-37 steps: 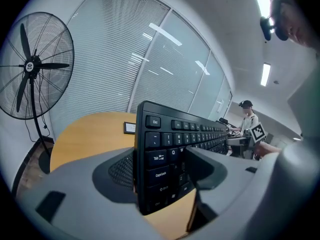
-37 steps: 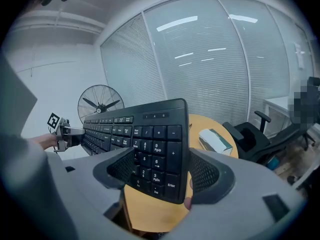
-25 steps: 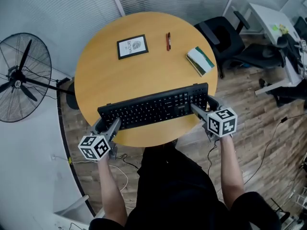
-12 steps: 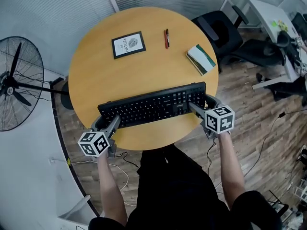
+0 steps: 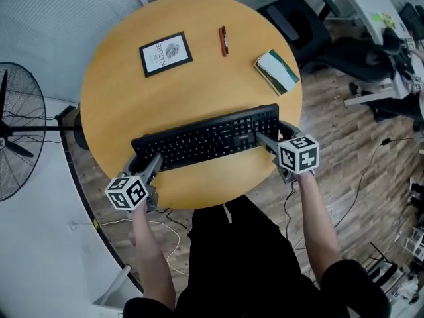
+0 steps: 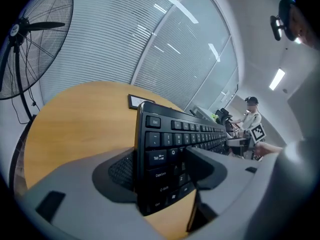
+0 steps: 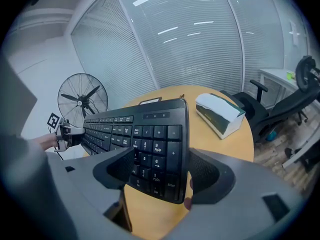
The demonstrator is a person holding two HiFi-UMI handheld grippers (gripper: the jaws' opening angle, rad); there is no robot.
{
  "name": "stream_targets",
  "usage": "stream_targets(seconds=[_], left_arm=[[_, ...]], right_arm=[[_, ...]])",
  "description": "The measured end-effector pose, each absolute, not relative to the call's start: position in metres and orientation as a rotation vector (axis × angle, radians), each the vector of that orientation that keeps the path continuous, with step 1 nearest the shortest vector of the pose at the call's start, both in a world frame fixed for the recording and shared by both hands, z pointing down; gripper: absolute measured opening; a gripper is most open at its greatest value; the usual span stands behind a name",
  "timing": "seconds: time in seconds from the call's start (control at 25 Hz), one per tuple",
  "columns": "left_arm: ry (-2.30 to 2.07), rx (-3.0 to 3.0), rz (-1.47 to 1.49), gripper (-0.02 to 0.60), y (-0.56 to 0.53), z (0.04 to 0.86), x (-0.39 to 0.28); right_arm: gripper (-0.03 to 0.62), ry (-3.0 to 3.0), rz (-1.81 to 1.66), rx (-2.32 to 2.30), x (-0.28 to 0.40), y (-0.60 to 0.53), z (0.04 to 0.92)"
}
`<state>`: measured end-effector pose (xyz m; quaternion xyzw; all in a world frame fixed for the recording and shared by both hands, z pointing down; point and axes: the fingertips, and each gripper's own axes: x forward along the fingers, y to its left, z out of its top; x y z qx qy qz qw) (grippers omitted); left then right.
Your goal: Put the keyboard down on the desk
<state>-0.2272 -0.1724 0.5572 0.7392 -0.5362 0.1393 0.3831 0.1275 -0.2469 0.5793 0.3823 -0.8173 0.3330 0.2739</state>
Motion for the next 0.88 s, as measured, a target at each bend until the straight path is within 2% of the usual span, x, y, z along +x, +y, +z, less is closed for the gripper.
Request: stream_targets(seconds=[0.88], left_arm=[[-1.239,1.794,0.405,0.288,-0.203,0.638,-0.239]], right_arm=[[0.350,-2.059,0.996,1.040,0.120,-0.263,0.645]])
